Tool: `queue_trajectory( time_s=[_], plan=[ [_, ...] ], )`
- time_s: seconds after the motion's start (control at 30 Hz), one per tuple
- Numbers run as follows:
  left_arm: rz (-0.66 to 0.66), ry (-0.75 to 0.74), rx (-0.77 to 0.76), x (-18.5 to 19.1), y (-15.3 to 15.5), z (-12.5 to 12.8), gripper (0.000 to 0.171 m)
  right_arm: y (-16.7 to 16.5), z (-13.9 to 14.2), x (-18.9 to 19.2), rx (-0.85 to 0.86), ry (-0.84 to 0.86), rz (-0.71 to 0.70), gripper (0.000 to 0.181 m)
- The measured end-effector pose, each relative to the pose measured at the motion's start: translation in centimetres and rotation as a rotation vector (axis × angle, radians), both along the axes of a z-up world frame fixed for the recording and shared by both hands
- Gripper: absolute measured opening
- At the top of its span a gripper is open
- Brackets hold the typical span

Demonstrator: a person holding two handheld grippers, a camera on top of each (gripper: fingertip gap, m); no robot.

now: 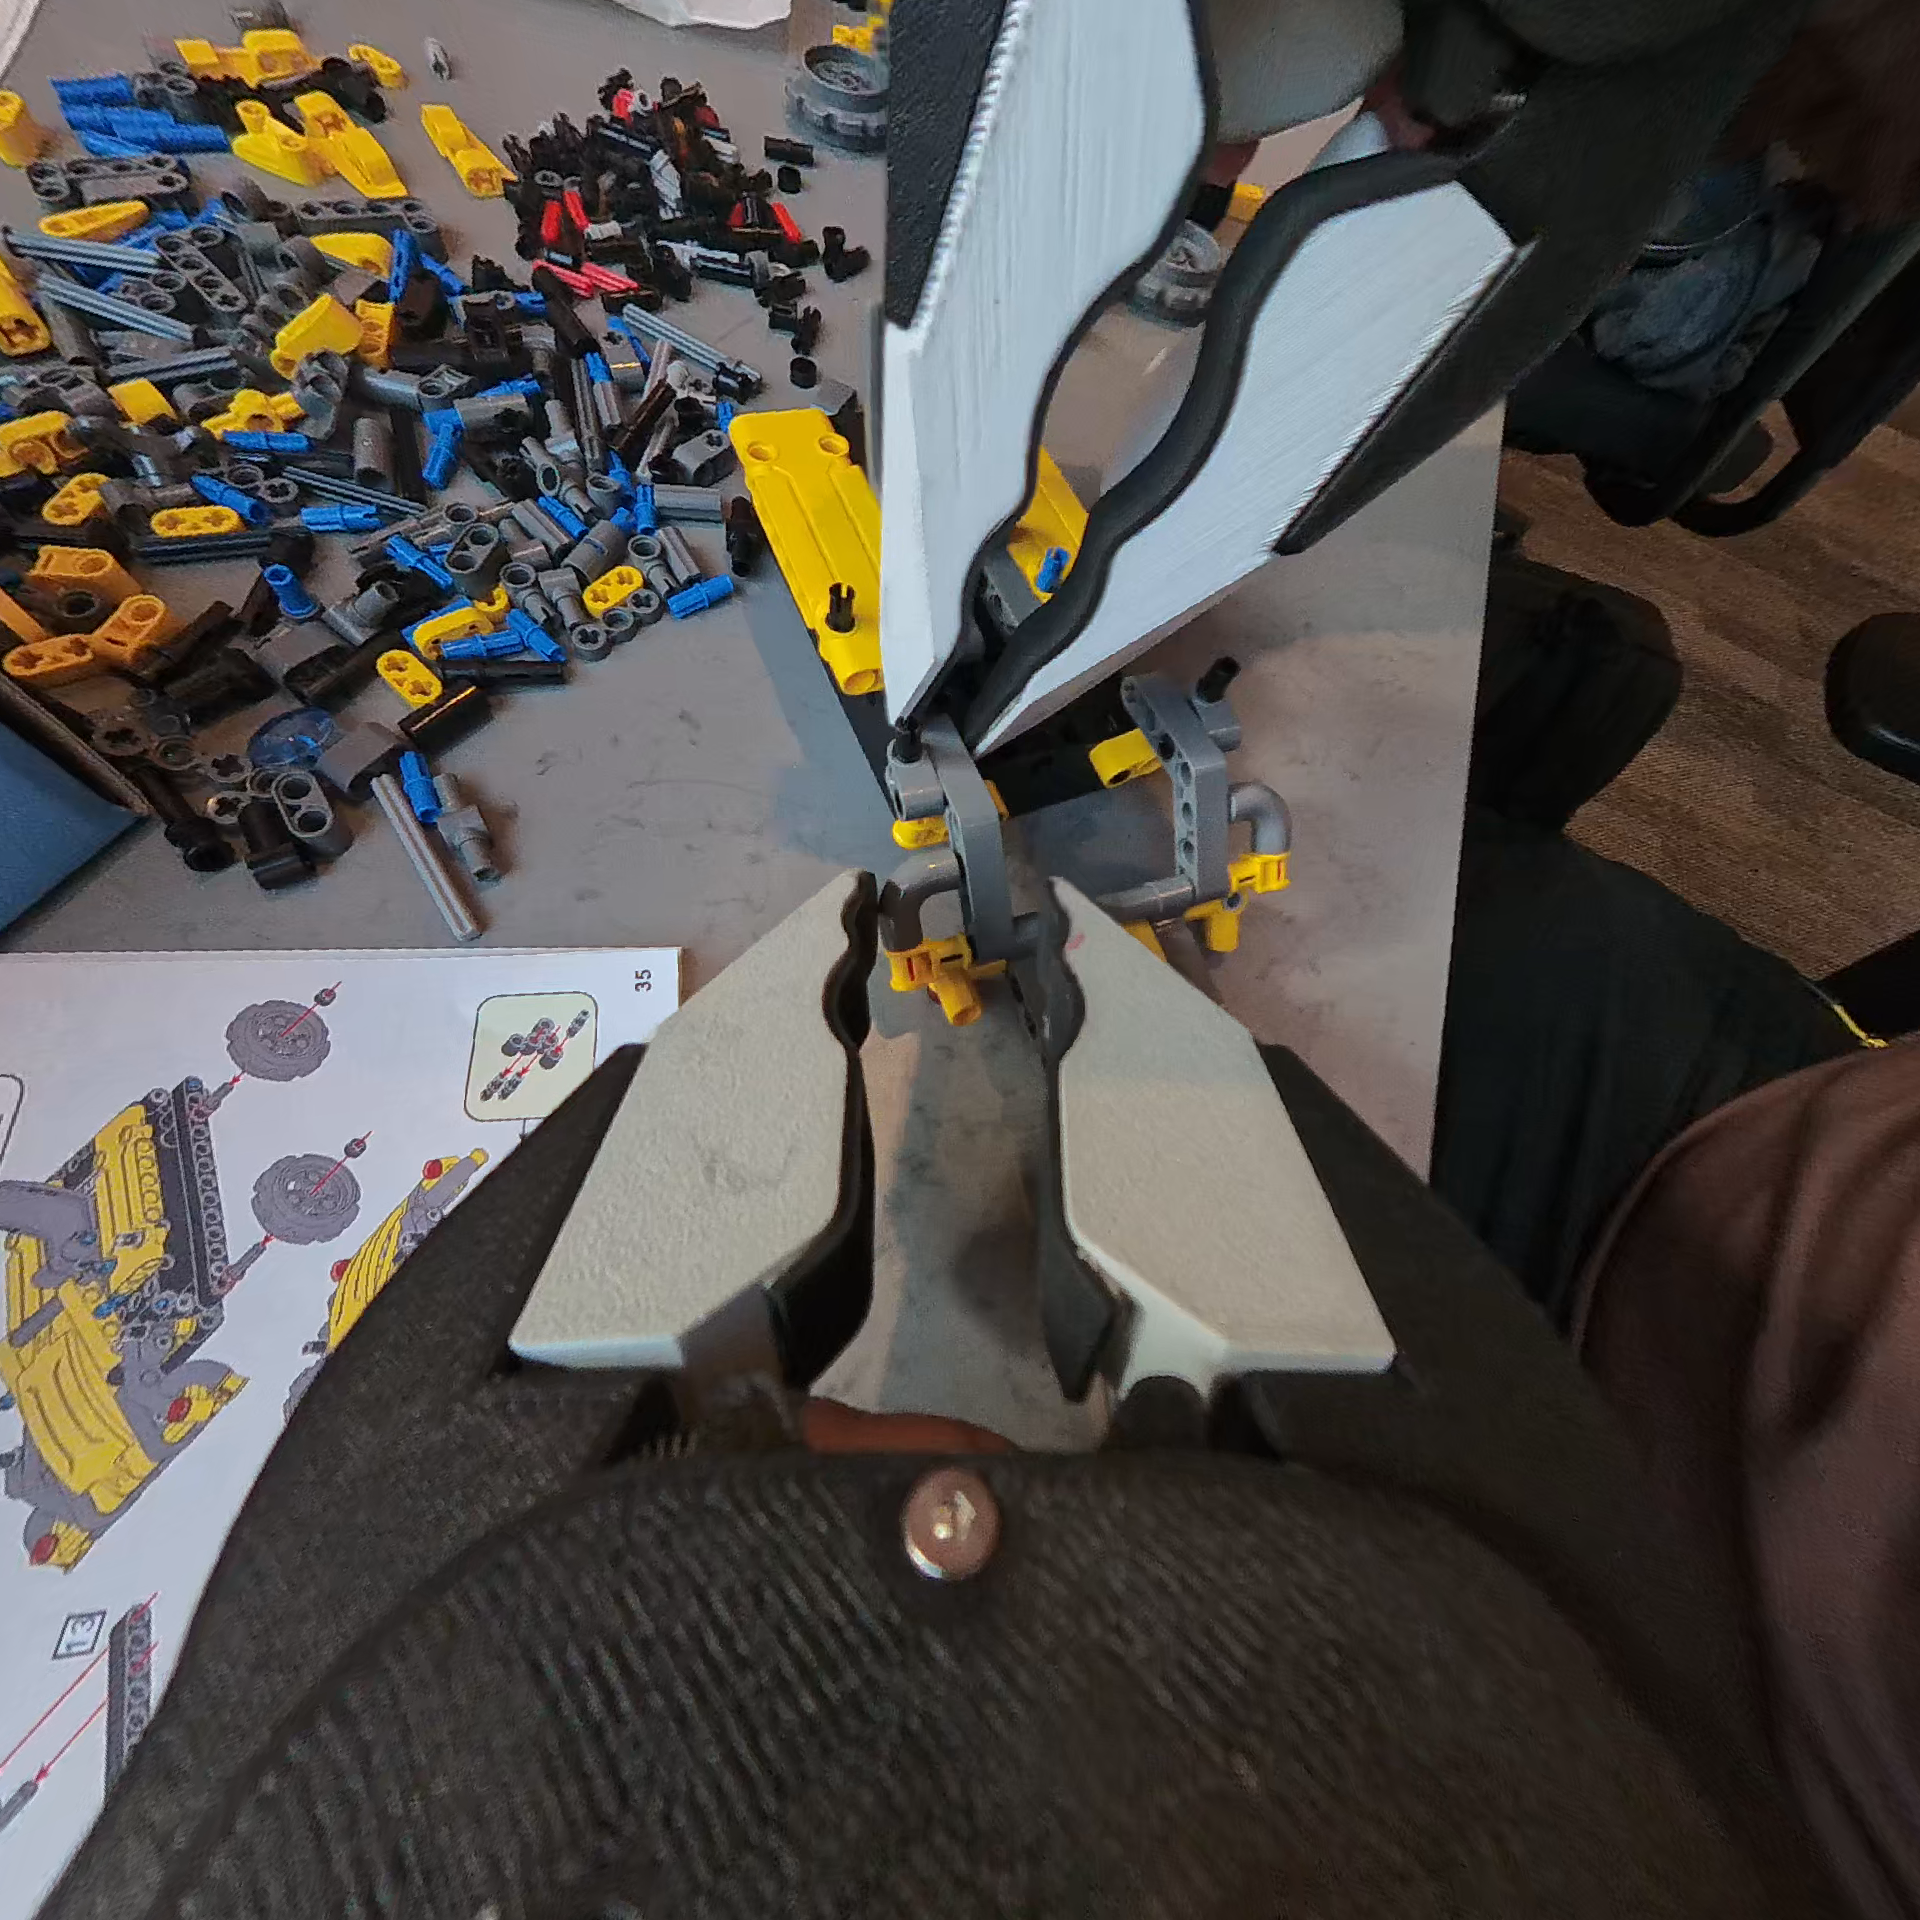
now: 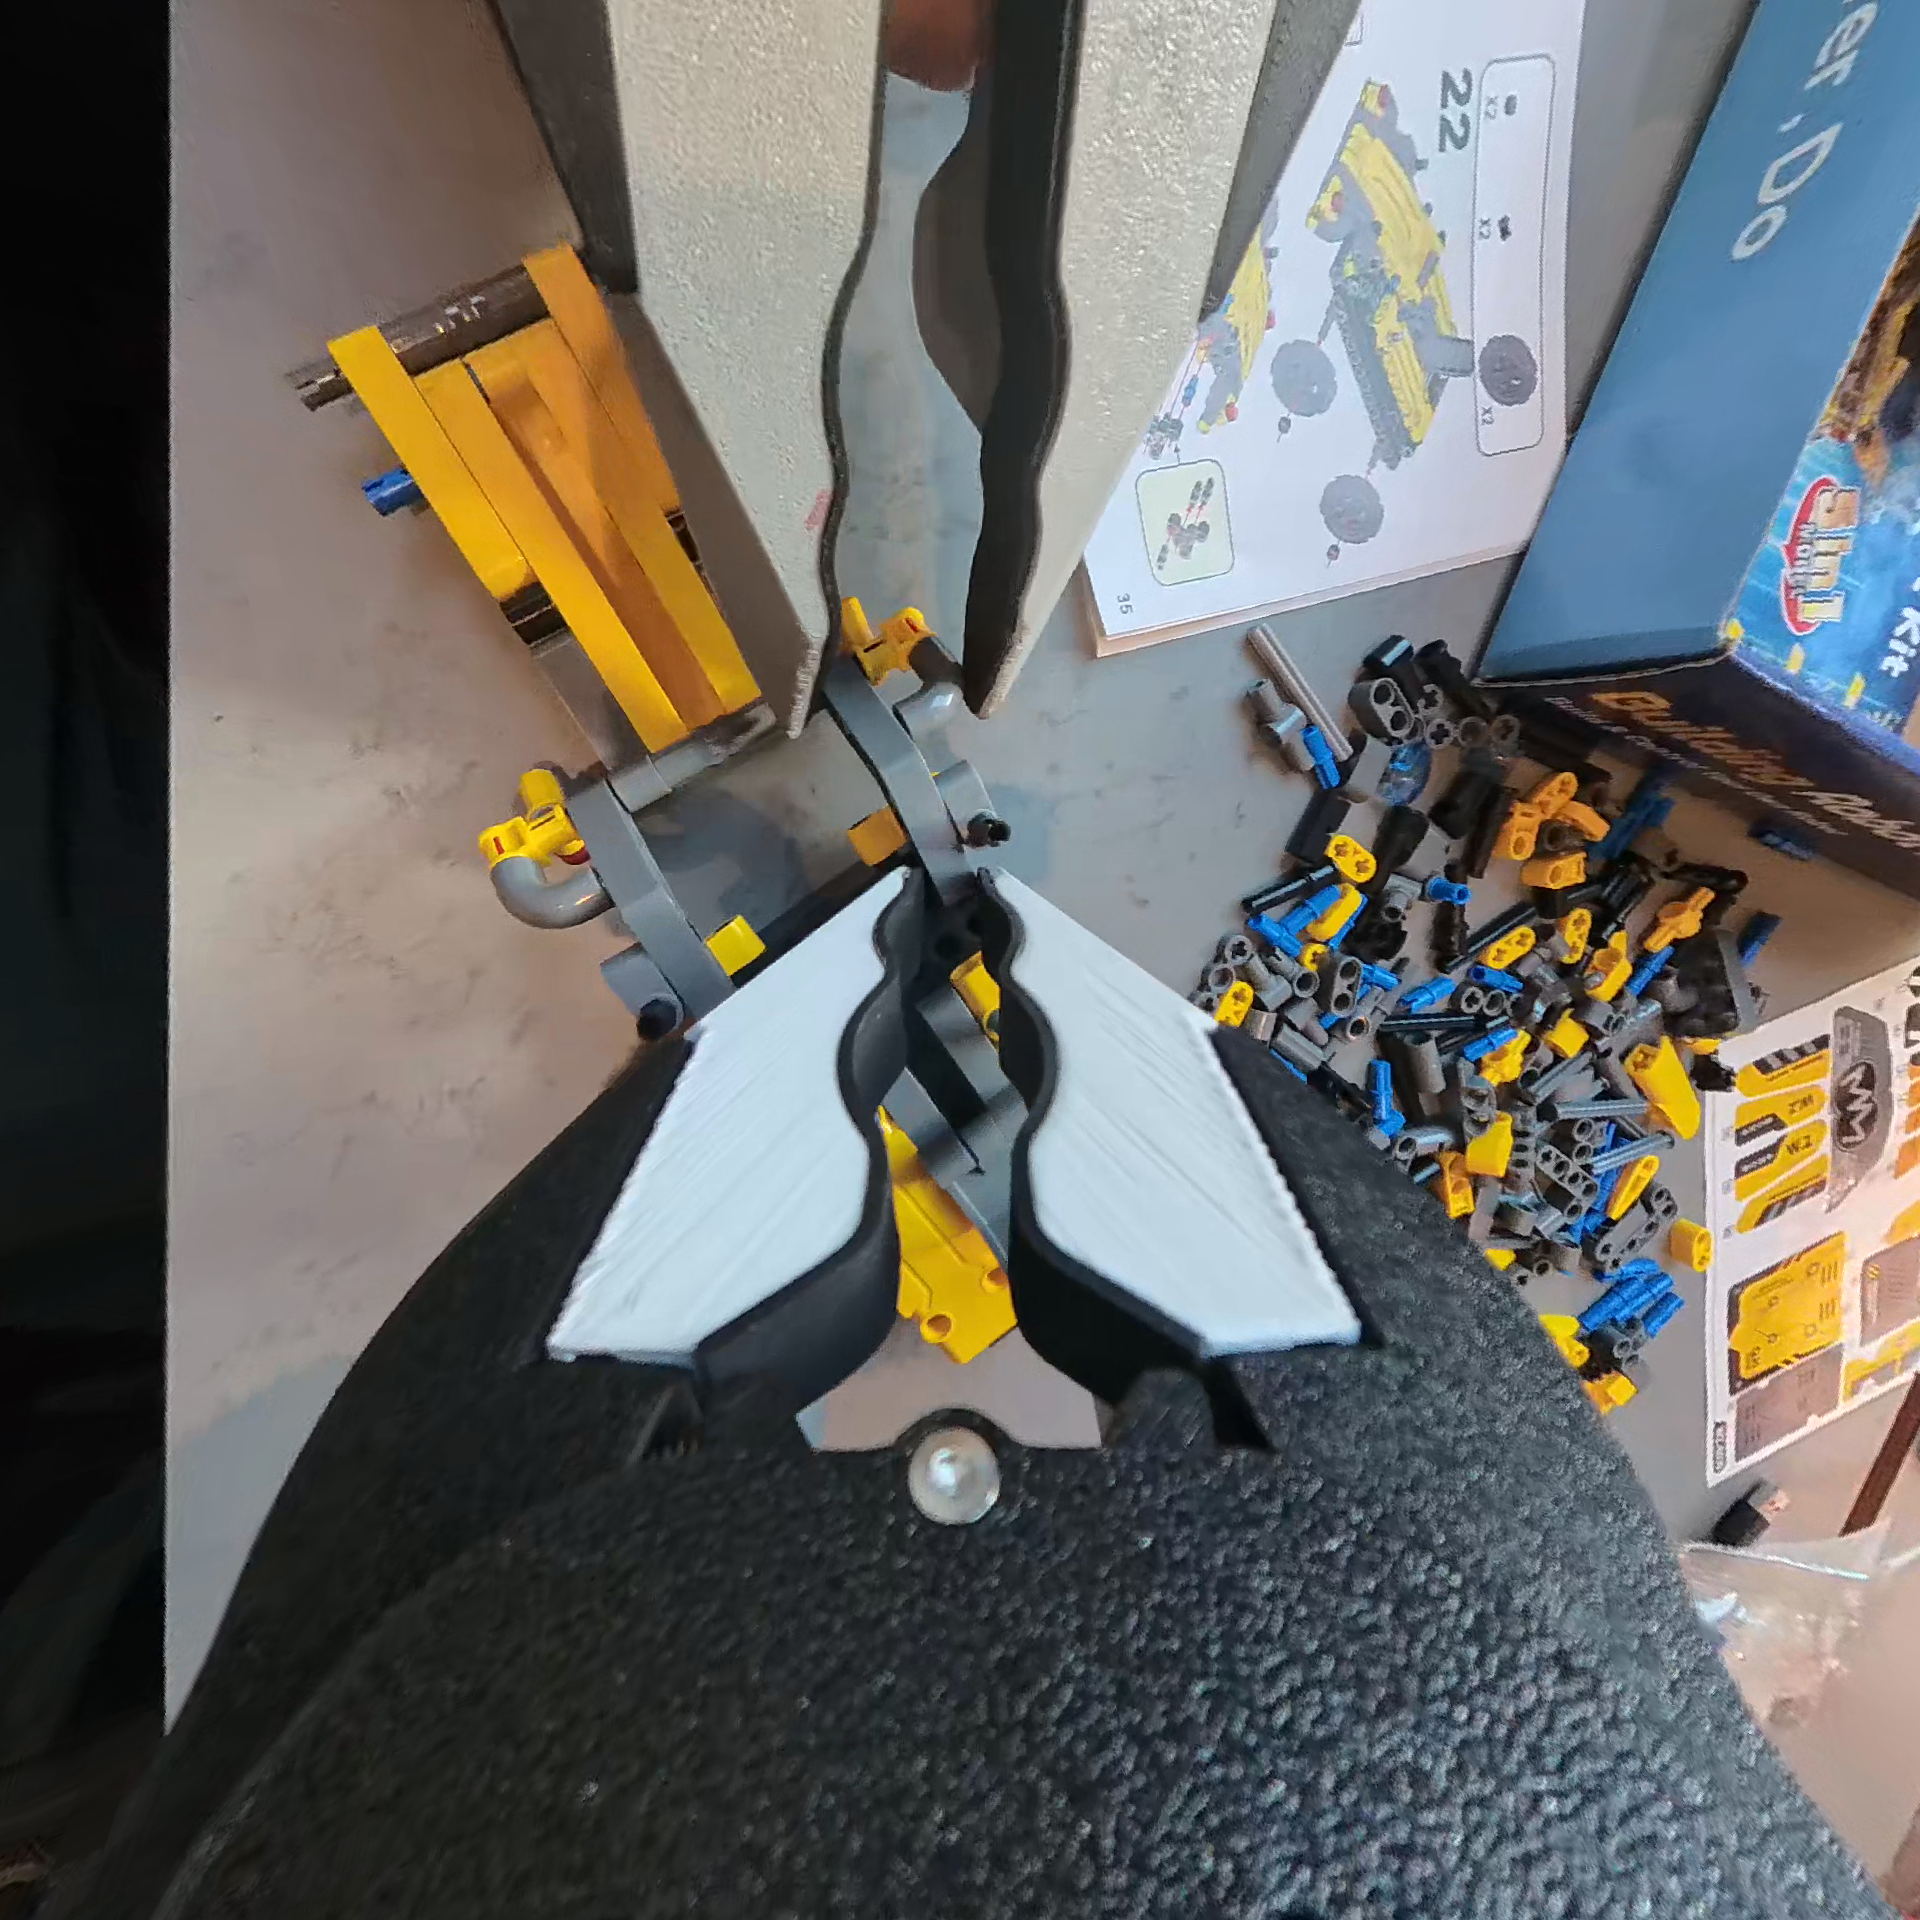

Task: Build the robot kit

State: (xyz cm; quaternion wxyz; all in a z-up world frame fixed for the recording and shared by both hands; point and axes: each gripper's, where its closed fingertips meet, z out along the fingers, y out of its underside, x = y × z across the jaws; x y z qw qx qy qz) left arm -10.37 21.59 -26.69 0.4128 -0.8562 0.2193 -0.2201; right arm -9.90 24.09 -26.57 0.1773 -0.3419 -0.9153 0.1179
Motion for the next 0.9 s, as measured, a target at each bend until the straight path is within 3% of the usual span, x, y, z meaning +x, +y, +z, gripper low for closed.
queue_trajectory(
  time_s=[0.5, 0.63, 0.77, 0.9],
  plan=[
    [-0.019, -0.019, -0.010, 0.5, -0.1, 0.0, 0.028, -0.5, 0.6, 0.0, -0.002, 0.147, -0.040, 0.002],
    [-0.061, -0.041, -0.030, 1.7, -1.0, 0.0, 0.032, -0.4, 0.9, 0.6, -0.015, 0.155, -0.086, 0.012],
    [-0.121, -0.097, -0.058, 4.0, -2.7, 0.2, 0.038, -0.1, 2.4, 2.4, -0.037, 0.223, -0.190, 0.013],
    [-0.130, -0.161, -0.018, 5.7, -3.8, 1.3, 0.038, 0.8, 4.0, 5.9, -0.079, 0.324, -0.455, 0.014]
  ],
)
